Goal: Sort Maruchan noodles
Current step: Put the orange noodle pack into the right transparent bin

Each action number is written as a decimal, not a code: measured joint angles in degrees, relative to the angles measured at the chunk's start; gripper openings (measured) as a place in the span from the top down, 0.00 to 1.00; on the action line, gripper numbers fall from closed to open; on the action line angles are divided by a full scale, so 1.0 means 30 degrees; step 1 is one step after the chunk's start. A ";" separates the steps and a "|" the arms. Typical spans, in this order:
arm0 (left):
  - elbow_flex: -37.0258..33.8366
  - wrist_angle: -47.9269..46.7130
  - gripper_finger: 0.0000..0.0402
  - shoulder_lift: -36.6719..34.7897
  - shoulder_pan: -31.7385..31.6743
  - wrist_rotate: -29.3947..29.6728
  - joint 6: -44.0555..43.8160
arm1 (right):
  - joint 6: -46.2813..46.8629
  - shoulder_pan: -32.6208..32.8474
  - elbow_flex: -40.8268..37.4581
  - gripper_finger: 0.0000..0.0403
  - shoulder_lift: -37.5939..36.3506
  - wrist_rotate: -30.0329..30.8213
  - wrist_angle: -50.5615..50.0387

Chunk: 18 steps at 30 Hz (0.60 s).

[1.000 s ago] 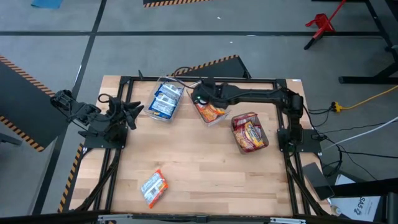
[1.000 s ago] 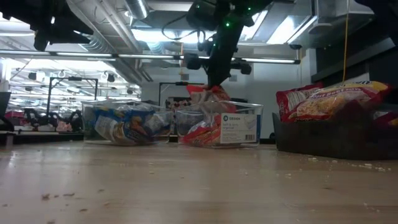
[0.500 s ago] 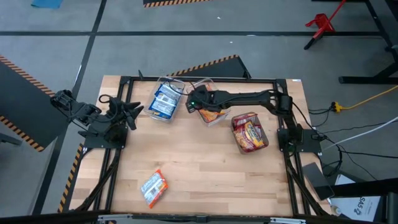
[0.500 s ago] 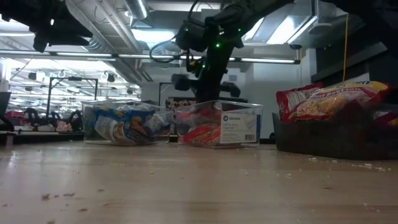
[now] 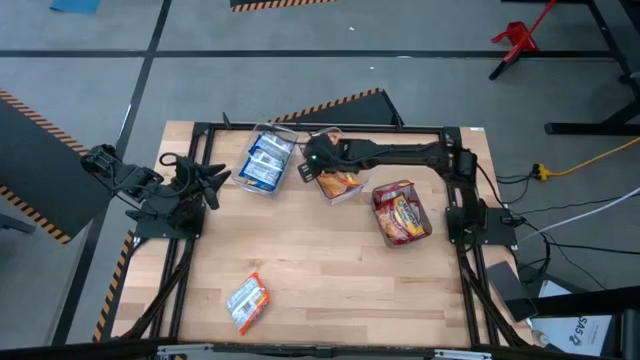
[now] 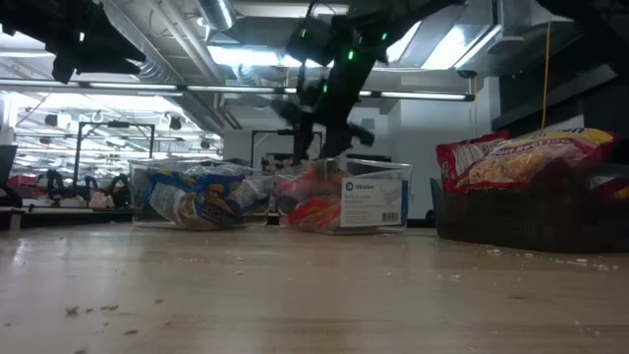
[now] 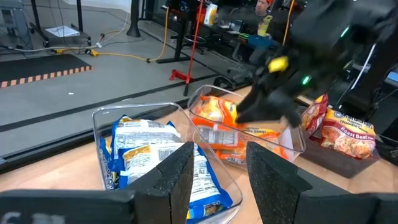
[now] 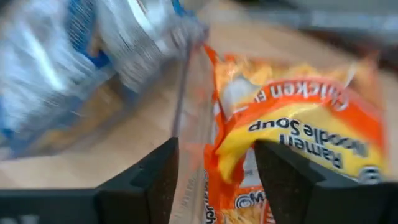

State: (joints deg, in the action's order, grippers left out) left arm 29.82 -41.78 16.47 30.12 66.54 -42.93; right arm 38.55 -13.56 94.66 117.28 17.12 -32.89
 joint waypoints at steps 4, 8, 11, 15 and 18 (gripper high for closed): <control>0.0003 -0.0079 0.65 0.0000 -0.0003 0.0003 -0.0011 | -0.1402 0.0015 0.0019 0.49 -0.1238 0.0131 -0.0214; 0.0002 -0.0072 0.65 0.0000 0.0003 0.0136 -0.0154 | -0.2328 0.0015 0.0019 0.49 -0.1794 0.1108 -0.0626; 0.0002 -0.0072 0.65 0.0000 -0.0002 0.0225 -0.0290 | -0.2912 -0.0142 0.0019 0.50 -0.1694 0.1424 -0.0680; 0.0003 -0.0067 0.65 0.0000 -0.0005 0.0591 -0.1341 | -0.3602 -0.0488 0.0019 0.56 -0.0896 0.1479 -0.0938; -0.0003 -0.0072 0.65 0.0000 0.0001 0.0699 -0.1664 | -0.4150 -0.0788 0.0012 0.59 -0.0266 0.1551 -0.1367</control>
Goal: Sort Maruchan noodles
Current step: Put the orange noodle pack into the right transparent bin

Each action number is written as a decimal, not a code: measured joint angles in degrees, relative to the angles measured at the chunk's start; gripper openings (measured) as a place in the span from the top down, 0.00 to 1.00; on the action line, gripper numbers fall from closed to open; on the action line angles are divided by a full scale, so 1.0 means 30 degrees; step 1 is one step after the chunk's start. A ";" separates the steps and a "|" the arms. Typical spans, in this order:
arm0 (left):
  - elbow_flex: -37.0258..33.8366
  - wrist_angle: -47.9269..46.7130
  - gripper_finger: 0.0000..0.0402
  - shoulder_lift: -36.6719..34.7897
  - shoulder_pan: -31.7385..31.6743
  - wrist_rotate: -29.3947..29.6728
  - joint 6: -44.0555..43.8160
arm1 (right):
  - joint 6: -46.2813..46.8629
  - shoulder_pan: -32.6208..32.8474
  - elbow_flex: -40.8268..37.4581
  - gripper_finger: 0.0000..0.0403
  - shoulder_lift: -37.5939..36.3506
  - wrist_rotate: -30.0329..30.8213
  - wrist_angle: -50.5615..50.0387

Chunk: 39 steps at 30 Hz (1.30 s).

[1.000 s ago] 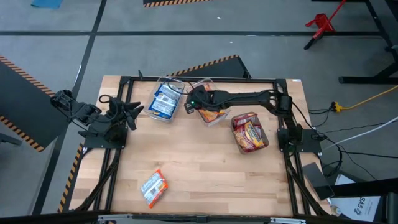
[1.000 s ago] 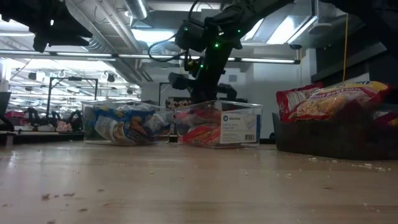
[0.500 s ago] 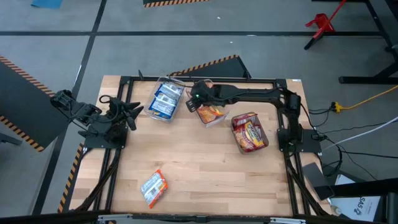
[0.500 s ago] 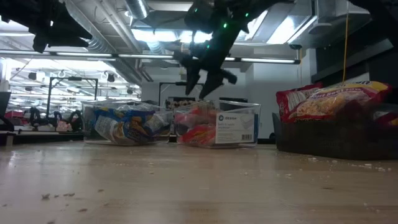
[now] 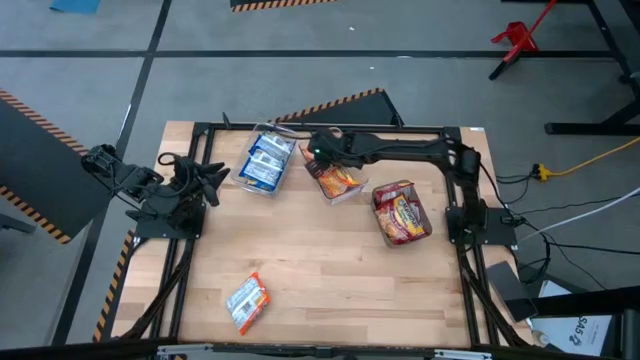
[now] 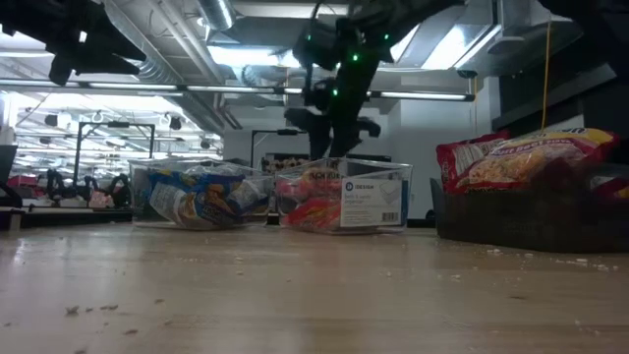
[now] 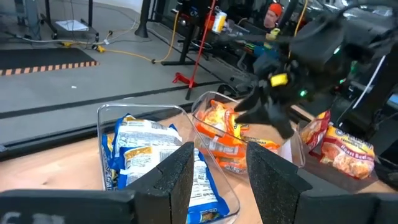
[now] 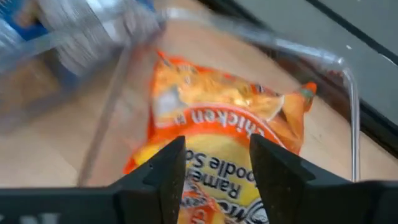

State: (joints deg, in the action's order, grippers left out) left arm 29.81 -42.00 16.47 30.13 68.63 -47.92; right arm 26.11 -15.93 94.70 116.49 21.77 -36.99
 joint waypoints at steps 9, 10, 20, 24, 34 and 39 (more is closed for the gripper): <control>0.0006 0.0000 0.65 0.0000 -0.0006 0.0487 -0.0918 | -0.1932 -0.0794 0.0000 0.62 0.0838 -0.2488 0.0022; 0.0006 -0.0002 0.65 0.0000 0.0000 0.0484 -0.0938 | -0.2125 -0.0866 0.0000 0.62 0.0836 -0.2563 0.0001; 0.0006 0.0012 0.65 0.0000 -0.0003 0.0418 -0.1056 | -0.4455 -0.0784 0.0007 0.62 -0.2850 -0.6394 -0.0122; 0.0006 0.0015 0.65 0.0000 -0.0002 0.0418 -0.1020 | -0.5877 0.0340 0.0007 0.62 -0.3533 -1.1151 0.0806; 0.0006 0.0010 0.65 0.0000 -0.0001 0.0425 -0.0998 | -1.4909 0.6294 -0.0008 0.52 -0.1534 -1.2372 0.3678; 0.0006 -0.0004 0.65 0.0007 -0.0002 0.0080 -0.0991 | -1.6307 0.8723 -0.0011 0.31 0.0320 -1.1320 0.6732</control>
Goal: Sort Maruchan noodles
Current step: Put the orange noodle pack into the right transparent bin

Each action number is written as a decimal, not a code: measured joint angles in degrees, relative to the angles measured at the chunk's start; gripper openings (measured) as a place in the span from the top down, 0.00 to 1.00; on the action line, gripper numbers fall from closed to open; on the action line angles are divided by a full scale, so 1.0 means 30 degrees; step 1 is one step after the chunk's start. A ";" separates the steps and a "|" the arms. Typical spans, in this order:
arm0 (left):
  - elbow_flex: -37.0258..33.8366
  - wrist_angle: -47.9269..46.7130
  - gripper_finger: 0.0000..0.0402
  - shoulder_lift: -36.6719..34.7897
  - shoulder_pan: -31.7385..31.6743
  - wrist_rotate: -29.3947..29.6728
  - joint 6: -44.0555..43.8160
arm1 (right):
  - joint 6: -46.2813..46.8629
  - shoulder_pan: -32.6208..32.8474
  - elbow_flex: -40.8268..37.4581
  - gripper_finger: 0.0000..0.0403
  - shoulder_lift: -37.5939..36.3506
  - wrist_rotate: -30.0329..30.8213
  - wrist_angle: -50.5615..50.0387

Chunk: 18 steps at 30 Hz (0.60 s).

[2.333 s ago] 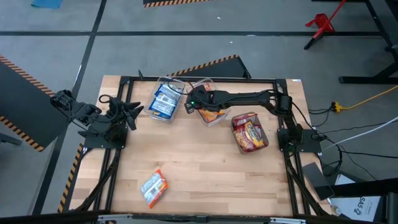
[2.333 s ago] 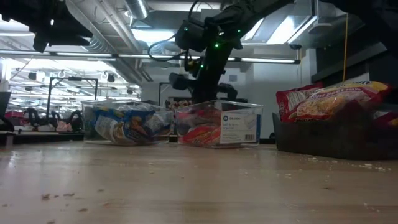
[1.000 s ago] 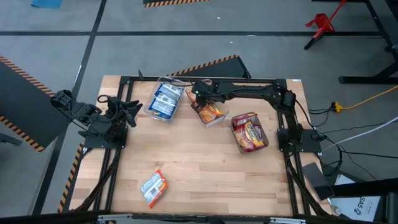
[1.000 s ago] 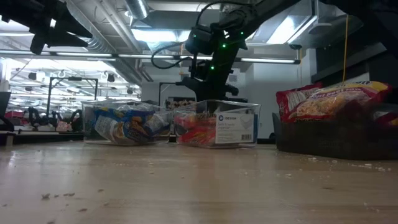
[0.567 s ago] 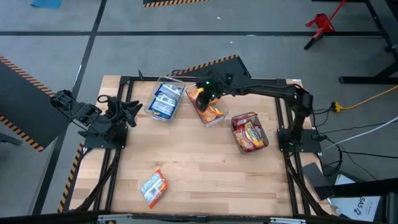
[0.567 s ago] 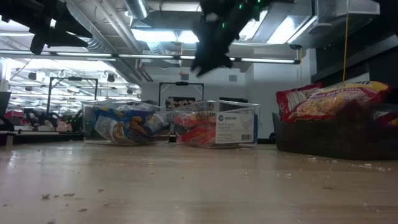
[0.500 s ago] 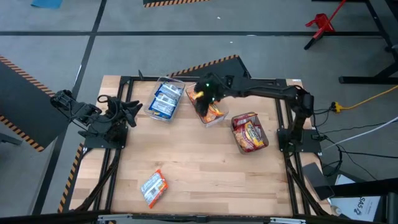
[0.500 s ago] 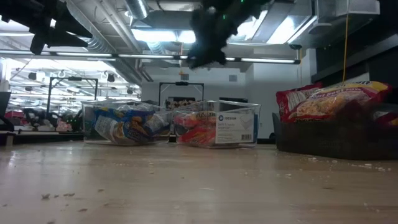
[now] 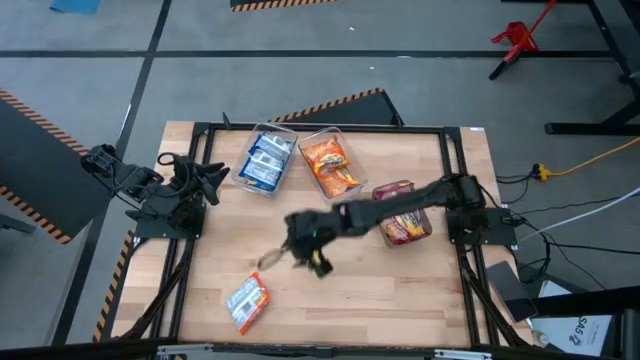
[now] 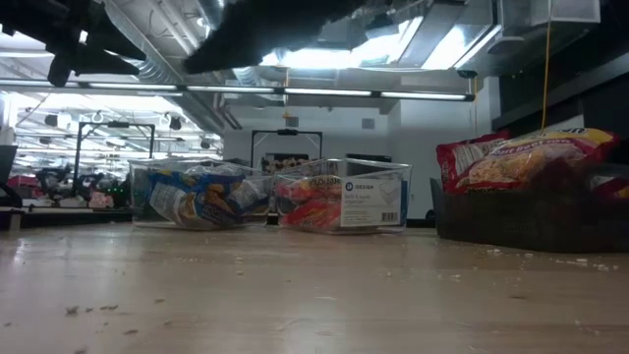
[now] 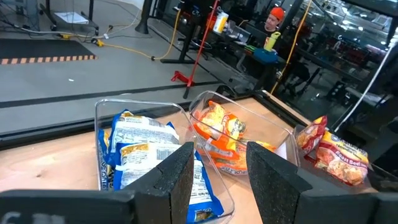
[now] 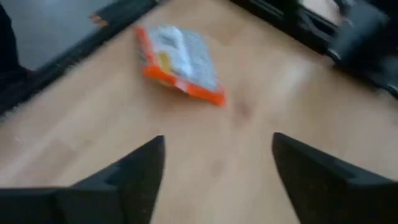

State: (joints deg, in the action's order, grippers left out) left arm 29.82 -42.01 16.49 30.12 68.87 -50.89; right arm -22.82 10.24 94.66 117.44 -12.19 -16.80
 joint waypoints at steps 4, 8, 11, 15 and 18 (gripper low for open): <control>0.0000 0.0004 0.65 0.0000 0.0003 -0.0703 0.0080 | -0.0320 0.0964 0.0011 0.16 0.1181 -0.0163 0.2766; 0.0000 -0.0015 0.65 0.0000 -0.0004 -0.1613 0.0138 | -0.1982 0.1935 0.0011 0.10 0.2422 0.0743 0.5259; 0.0000 -0.0062 0.65 0.0000 0.0001 -0.1868 0.0145 | -0.3063 0.2636 0.0011 0.10 0.3325 0.1652 0.7068; 0.0000 -0.0120 0.65 0.0000 0.0003 -0.1862 0.0131 | -0.3895 0.3129 0.0011 0.12 0.4498 0.3055 0.8868; 0.0000 -0.0135 0.65 0.0000 -0.0004 -0.1913 0.0102 | -0.4139 0.3260 0.0018 0.13 0.5009 0.3347 1.0071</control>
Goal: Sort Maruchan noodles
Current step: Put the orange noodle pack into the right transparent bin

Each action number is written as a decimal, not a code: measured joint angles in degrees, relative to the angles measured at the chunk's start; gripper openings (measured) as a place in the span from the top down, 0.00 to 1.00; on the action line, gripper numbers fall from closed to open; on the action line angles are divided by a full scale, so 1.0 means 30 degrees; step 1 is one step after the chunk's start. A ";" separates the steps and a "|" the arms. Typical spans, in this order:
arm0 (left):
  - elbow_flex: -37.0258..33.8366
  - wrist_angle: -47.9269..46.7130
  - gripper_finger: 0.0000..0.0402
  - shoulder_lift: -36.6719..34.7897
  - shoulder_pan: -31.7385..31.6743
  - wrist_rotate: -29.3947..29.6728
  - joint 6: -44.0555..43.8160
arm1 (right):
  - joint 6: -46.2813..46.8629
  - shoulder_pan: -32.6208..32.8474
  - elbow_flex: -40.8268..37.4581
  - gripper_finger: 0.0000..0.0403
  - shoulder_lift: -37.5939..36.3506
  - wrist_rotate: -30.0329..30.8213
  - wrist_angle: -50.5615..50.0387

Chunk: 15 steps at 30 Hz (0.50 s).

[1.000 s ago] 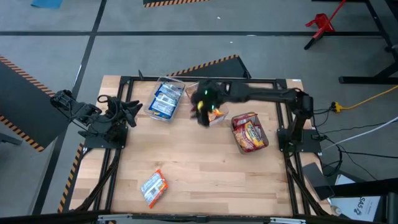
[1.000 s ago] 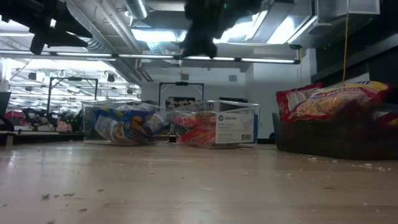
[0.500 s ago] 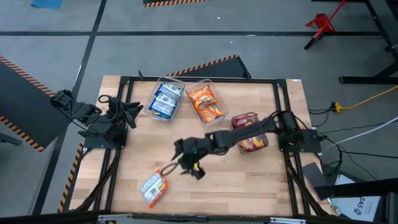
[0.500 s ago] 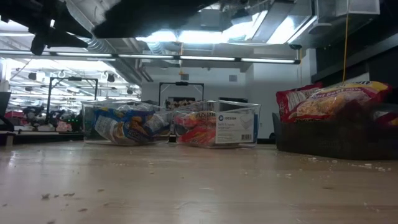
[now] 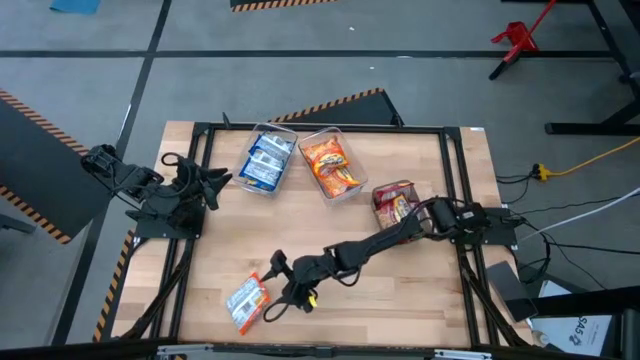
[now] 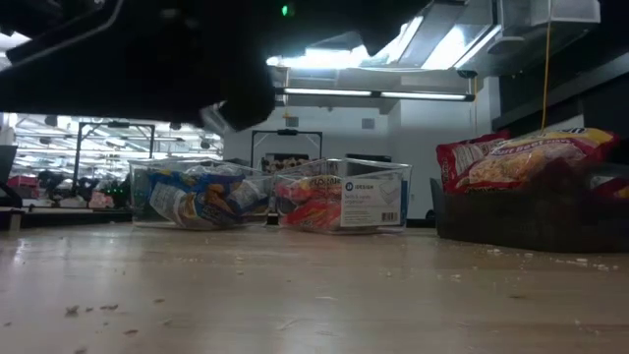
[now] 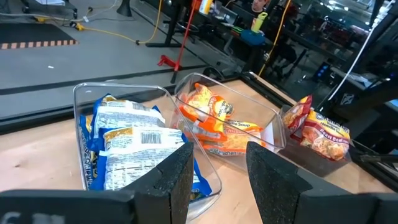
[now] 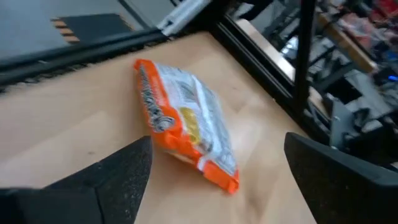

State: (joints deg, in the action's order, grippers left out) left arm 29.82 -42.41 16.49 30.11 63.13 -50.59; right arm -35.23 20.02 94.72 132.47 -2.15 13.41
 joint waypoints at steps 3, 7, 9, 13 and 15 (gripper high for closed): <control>0.0000 -0.0007 0.65 0.0000 0.0004 -0.0039 -0.0109 | -0.0018 0.0073 0.0083 0.14 0.0541 0.0181 0.0650; 0.0000 -0.0007 0.65 0.0000 0.0007 -0.0265 -0.0109 | -0.0147 0.0084 0.0819 0.14 0.1405 0.0028 0.0581; 0.0000 -0.0015 0.65 0.0000 0.0007 -0.0390 -0.0113 | -0.0412 0.0091 0.1556 0.14 0.1896 0.0014 0.0505; 0.0000 -0.0015 0.65 0.0000 0.0007 -0.0415 -0.0124 | -0.0419 0.0078 0.3649 0.14 0.3131 0.0028 0.0301; 0.0000 -0.0015 0.65 0.0000 0.0000 -0.0430 -0.0116 | -0.0443 0.0033 0.4832 0.14 0.3656 0.0021 -0.0641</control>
State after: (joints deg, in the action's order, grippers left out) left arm 29.82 -42.46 16.49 30.11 61.84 -50.94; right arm -36.56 20.12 109.21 143.44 -2.09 11.49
